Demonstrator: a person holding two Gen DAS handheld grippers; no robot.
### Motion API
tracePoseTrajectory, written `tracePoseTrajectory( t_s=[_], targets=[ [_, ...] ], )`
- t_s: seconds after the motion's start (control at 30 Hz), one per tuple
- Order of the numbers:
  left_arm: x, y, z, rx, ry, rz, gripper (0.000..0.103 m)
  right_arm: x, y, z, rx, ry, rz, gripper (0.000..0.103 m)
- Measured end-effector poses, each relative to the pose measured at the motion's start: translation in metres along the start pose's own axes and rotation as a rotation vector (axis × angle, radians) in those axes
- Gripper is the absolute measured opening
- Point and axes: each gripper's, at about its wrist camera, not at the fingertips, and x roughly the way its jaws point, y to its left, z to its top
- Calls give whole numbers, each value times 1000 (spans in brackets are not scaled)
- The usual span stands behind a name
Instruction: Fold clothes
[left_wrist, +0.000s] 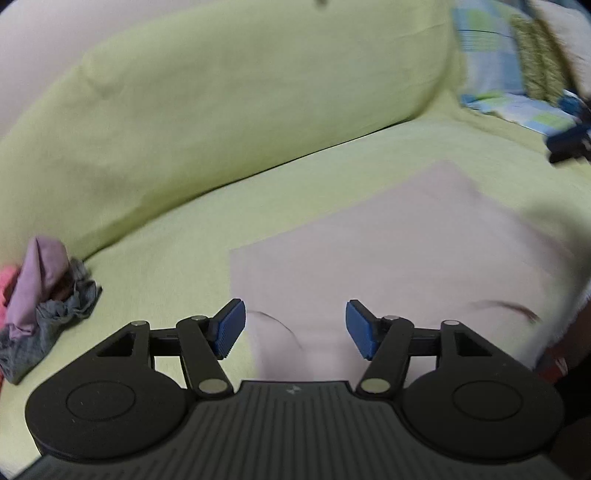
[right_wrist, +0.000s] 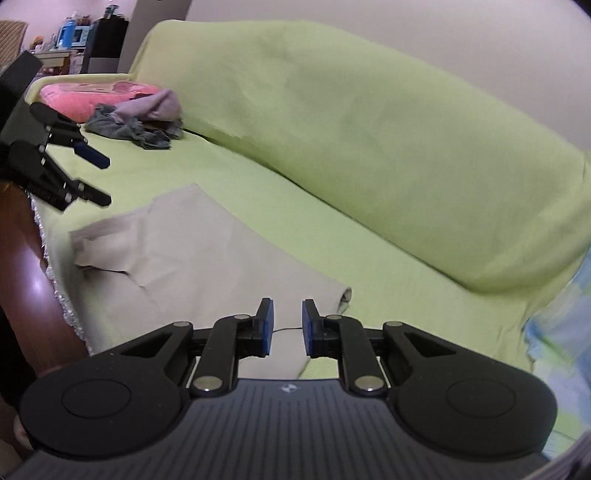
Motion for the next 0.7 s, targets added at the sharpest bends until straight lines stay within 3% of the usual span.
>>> tracePoseTrajectory(
  t_s=[0.23, 0.37, 0.5, 0.7],
  targets=[
    [72, 42, 39, -48, 76, -61, 59, 56, -33, -1, 75, 17, 19, 14],
    [89, 57, 42, -45, 94, -43, 59, 82, -48, 4, 136, 21, 35, 14],
    [104, 66, 46, -52, 130, -85, 59, 91, -57, 4, 172, 16, 39, 14],
    [97, 42, 41, -40, 108, -155, 59, 110, -61, -5, 232, 53, 43, 14]
  ],
)
